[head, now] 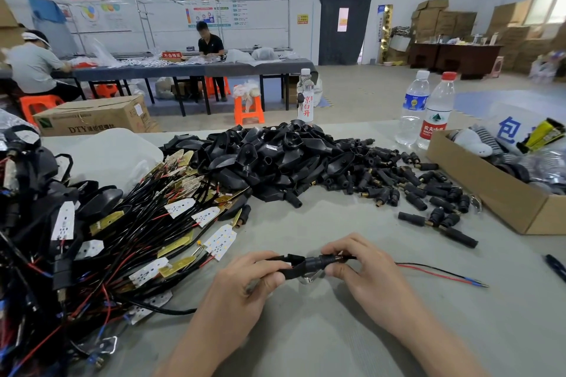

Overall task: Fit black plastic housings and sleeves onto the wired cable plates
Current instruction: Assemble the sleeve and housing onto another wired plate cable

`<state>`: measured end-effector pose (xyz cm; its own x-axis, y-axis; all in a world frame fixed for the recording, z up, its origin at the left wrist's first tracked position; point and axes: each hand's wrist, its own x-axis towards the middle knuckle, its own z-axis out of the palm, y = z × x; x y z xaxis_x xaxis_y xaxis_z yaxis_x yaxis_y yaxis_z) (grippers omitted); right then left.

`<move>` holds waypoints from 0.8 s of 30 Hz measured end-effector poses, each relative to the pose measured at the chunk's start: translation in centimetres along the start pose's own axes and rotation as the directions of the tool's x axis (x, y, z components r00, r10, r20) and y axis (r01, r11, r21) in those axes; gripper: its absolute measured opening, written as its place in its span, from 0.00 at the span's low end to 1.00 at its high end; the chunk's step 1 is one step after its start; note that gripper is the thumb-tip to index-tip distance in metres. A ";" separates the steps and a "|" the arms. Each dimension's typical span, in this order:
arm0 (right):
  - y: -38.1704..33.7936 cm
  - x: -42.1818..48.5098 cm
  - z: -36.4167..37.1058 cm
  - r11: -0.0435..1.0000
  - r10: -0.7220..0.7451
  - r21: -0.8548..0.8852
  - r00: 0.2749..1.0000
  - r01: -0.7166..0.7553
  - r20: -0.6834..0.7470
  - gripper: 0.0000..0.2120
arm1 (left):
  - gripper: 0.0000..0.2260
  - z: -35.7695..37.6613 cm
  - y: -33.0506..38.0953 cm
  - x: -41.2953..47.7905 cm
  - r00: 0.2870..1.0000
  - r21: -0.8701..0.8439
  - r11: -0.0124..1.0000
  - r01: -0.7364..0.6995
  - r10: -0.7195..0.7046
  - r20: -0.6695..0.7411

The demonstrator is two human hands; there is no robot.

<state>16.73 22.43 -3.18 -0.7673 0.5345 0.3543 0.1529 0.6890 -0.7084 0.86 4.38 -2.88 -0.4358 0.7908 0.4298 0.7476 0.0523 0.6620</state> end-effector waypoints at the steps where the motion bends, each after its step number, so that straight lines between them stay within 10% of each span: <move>1: -0.1 0.0 0.0 1.000 -0.003 0.003 1.000 0.003 -0.005 0.18 | 0.10 0.0 0.1 0.0 1.000 -0.001 1.000 0.002 -0.002 -0.004; 19: -0.1 -0.2 0.6 0.990 -0.004 -0.137 0.998 0.011 0.056 0.10 | 0.09 0.6 0.6 0.3 0.997 -0.029 0.998 0.047 -0.049 -0.054; 24: -0.1 -0.3 0.8 0.986 0.016 -0.168 0.994 0.003 0.112 0.05 | 0.07 0.6 1.7 0.5 0.949 -0.409 0.882 0.235 -0.300 -0.101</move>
<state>16.50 21.86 -3.72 -0.8297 0.4871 0.2728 0.2527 0.7634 -0.5945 2.18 5.17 -1.92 -0.6881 0.6730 0.2711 0.3515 -0.0177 0.9360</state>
